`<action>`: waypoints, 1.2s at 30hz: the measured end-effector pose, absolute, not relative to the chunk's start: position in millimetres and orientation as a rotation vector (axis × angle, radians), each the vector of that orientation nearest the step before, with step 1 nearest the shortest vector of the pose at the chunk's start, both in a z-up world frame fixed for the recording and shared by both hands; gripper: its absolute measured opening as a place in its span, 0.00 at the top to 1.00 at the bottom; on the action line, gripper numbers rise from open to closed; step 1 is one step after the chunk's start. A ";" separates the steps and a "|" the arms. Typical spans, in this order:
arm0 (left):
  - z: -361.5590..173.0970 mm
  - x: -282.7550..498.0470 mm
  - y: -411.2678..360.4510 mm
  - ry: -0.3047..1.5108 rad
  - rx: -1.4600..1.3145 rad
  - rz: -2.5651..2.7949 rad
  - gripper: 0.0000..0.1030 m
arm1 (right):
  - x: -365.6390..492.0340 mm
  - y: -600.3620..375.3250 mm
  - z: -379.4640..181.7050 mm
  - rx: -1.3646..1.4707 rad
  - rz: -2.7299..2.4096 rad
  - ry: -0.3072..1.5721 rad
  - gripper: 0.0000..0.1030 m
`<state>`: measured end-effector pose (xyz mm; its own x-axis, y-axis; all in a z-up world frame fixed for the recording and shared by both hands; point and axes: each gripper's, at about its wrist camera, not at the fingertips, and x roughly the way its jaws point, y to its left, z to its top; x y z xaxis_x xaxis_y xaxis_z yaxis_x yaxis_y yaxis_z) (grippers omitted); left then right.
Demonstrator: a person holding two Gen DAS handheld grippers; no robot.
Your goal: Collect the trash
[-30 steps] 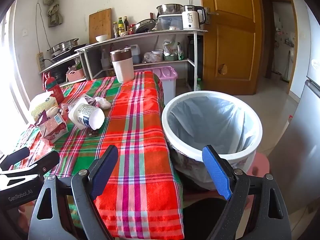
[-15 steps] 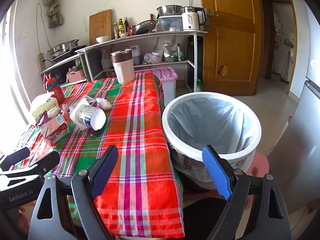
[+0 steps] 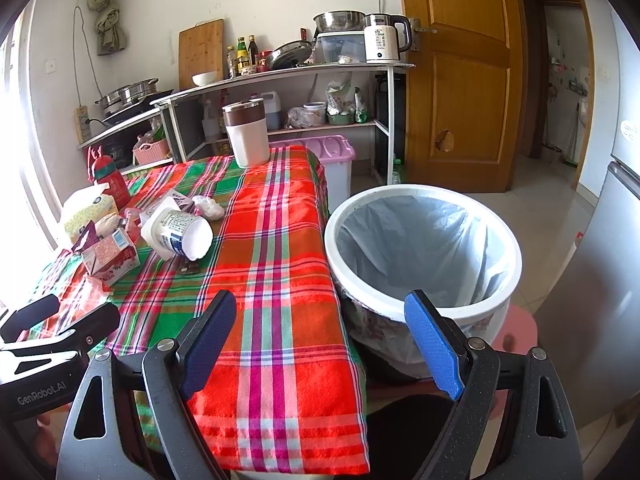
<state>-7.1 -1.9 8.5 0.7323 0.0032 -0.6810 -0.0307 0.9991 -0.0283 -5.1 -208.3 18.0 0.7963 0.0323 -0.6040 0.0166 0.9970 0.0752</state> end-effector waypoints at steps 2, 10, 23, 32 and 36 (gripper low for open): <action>8.7 -8.1 -1.7 0.748 -0.039 0.018 0.01 | -5.3 -208.4 18.1 0.079 0.010 0.649 0.16; 9.5 -8.5 -1.8 0.748 -0.038 0.019 0.01 | -5.3 -208.0 18.1 0.078 0.009 0.650 0.16; 11.2 -9.2 -2.3 0.748 -0.038 0.020 0.01 | -6.1 -208.8 19.2 0.078 0.009 0.649 0.16; 10.8 -8.8 -2.1 0.748 -0.038 0.020 0.01 | -6.7 -209.1 19.3 0.079 0.010 0.648 0.16; 10.7 -8.8 -2.0 0.749 -0.038 0.019 0.01 | -6.5 -209.0 19.2 0.080 0.009 0.648 0.16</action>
<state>-8.8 -2.0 10.7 0.7322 0.0040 -0.6811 -0.0313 0.9991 -0.0277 -6.5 -209.0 19.2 0.7971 0.0330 -0.6029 0.0169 0.9969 0.0768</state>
